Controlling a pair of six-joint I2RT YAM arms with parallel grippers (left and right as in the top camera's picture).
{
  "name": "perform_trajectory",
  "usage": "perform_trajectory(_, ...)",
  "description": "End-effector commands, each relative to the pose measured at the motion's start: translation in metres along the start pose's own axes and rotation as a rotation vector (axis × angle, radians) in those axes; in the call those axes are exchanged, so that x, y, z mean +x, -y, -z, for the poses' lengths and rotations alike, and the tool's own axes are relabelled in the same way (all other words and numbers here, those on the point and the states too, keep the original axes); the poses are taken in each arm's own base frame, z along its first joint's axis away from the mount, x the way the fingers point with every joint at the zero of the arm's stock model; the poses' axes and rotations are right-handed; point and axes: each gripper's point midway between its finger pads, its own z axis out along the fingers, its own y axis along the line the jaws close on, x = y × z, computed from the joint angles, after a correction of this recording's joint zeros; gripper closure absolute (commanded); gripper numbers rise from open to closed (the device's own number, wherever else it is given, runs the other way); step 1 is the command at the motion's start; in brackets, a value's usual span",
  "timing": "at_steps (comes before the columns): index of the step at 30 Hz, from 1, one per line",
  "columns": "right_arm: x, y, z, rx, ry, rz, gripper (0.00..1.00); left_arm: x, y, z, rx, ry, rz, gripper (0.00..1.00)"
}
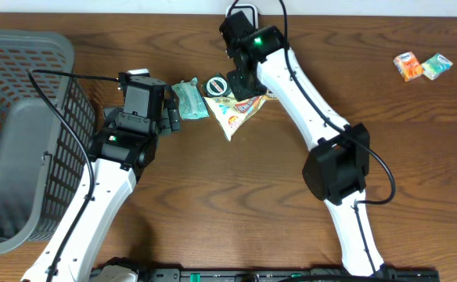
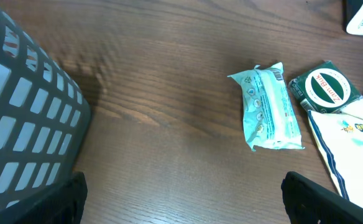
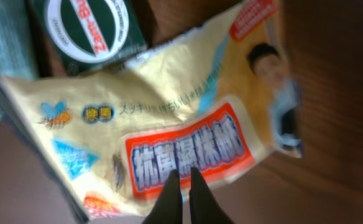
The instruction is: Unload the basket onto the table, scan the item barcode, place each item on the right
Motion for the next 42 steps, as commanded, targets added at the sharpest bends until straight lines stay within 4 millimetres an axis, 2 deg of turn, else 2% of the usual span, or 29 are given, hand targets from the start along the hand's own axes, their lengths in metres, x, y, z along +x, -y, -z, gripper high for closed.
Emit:
perform_trajectory(1,0.021,0.0,-0.023,-0.001,-0.057,-0.004,0.99,-0.004,-0.004,0.002,-0.015,0.014,-0.007,0.02)
perform_trajectory(4,0.04,0.015,-0.046,0.045,-0.114,-0.034,0.99,-0.004,-0.004,0.002,-0.015,0.014,-0.007,0.02)
perform_trajectory(7,0.055,0.049,-0.052,0.187,-0.157,-0.093,0.99,-0.004,-0.004,0.002,-0.015,0.014,-0.007,0.02)
perform_trajectory(11,0.056,0.093,-0.03,0.351,-0.163,-0.125,0.99,-0.004,-0.004,0.002,-0.015,0.014,-0.007,0.02)
perform_trajectory(15,0.048,0.109,0.002,0.35,-0.143,-0.161,0.99,-0.004,-0.004,0.002,-0.015,0.014,-0.007,0.02)
perform_trajectory(18,0.044,0.1,0.015,0.279,-0.128,-0.176,0.96,-0.004,-0.004,0.002,-0.015,0.014,-0.007,0.02)
perform_trajectory(21,0.039,0.079,0.019,0.161,-0.119,-0.188,0.82,-0.004,-0.004,0.002,-0.015,0.014,-0.007,0.02)
perform_trajectory(25,0.032,0.042,0.017,-0.045,-0.114,-0.189,0.67,-0.004,-0.004,0.002,-0.016,0.014,-0.007,0.02)
perform_trajectory(26,0.03,0.034,0.016,-0.081,-0.108,-0.187,0.61,-0.004,-0.004,0.002,-0.015,0.014,-0.007,0.02)
perform_trajectory(29,0.022,0.014,0.016,-0.134,-0.071,-0.139,0.31,-0.004,-0.004,0.002,-0.015,0.014,-0.007,0.02)
perform_trajectory(31,0.019,0.007,0.014,-0.113,-0.05,-0.091,0.2,-0.004,-0.004,0.002,-0.015,0.014,-0.007,0.02)
perform_trajectory(35,0.024,0.009,0.009,0.032,-0.04,-0.039,0.11,-0.004,-0.004,0.002,-0.015,0.014,-0.007,0.02)
perform_trajectory(36,0.026,0.012,0.007,0.083,-0.039,-0.024,0.03,-0.004,-0.004,0.002,-0.015,0.014,-0.007,0.02)
perform_trajectory(42,0.04,0.011,-0.009,0.253,-0.032,0.011,0.01,-0.004,-0.004,0.002,-0.015,0.014,-0.007,0.02)
